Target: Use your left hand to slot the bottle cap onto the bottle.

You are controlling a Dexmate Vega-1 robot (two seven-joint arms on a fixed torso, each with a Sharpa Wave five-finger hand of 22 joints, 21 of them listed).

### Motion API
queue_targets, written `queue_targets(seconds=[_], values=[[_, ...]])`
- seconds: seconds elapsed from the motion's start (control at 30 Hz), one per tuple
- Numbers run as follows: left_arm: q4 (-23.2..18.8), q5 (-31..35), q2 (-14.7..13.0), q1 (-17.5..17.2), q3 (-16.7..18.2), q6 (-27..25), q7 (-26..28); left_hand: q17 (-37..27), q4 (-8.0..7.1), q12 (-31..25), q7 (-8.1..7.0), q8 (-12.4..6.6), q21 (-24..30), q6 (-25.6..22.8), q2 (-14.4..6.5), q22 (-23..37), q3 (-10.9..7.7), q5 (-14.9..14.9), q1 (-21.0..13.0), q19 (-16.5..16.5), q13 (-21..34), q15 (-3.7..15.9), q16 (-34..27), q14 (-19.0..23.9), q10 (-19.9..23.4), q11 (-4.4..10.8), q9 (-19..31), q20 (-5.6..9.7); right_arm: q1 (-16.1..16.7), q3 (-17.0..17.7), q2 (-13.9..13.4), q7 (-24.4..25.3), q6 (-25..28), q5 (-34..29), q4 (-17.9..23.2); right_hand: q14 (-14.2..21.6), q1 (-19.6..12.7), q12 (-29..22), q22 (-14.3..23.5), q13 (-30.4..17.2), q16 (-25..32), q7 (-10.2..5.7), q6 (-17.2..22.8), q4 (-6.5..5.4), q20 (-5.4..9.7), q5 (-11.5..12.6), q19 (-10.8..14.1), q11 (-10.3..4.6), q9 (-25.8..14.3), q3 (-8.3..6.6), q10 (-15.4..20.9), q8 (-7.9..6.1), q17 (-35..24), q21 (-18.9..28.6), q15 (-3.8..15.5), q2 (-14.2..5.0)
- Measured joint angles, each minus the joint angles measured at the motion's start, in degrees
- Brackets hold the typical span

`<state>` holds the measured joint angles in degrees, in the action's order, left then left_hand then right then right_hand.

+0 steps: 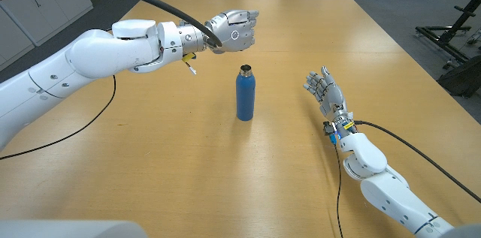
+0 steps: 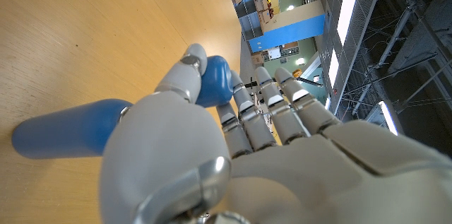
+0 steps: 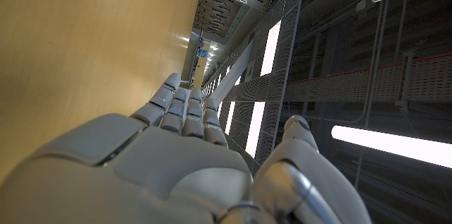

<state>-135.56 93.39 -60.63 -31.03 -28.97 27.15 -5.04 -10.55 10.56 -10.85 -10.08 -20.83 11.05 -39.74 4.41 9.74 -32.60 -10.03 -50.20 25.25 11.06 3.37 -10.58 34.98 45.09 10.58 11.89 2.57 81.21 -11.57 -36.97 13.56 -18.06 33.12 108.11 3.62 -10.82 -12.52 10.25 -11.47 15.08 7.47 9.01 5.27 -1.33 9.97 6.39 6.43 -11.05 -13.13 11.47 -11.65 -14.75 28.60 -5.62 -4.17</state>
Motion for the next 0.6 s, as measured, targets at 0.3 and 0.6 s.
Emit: queue_targets(seconds=[0.3,0.6], values=[[1.4,-0.4,1.0,1.6,-2.3,1.5,-0.1,0.0,0.0,0.2,-0.71,0.26,0.0,-0.3,0.0,0.0,0.0,0.1,0.0,0.0,0.0,0.0,0.0,0.0,0.1,0.65,0.0,0.0,0.0,0.0,0.4,0.1,-0.6,-0.1,-0.5,0.0,0.0,0.0,0.0,0.0,0.0,0.0,0.0,0.0,-0.32,0.0,0.3,0.0,0.0,0.0,0.0,0.0,0.0,0.0,0.0,0.0],[2.4,-0.2,1.6,2.6,-3.9,2.4,0.2,0.0,0.0,0.4,-1.06,0.45,-0.3,-0.4,0.0,0.0,0.0,0.2,0.0,0.0,0.0,0.0,0.0,0.0,0.1,0.71,0.0,0.0,0.1,0.0,0.7,0.1,-0.9,-0.1,-1.0,0.0,0.0,0.0,0.0,0.0,0.0,0.0,0.0,0.0,-0.32,0.0,0.3,0.0,0.0,0.0,0.0,0.0,0.0,-0.2,0.0,0.0]])
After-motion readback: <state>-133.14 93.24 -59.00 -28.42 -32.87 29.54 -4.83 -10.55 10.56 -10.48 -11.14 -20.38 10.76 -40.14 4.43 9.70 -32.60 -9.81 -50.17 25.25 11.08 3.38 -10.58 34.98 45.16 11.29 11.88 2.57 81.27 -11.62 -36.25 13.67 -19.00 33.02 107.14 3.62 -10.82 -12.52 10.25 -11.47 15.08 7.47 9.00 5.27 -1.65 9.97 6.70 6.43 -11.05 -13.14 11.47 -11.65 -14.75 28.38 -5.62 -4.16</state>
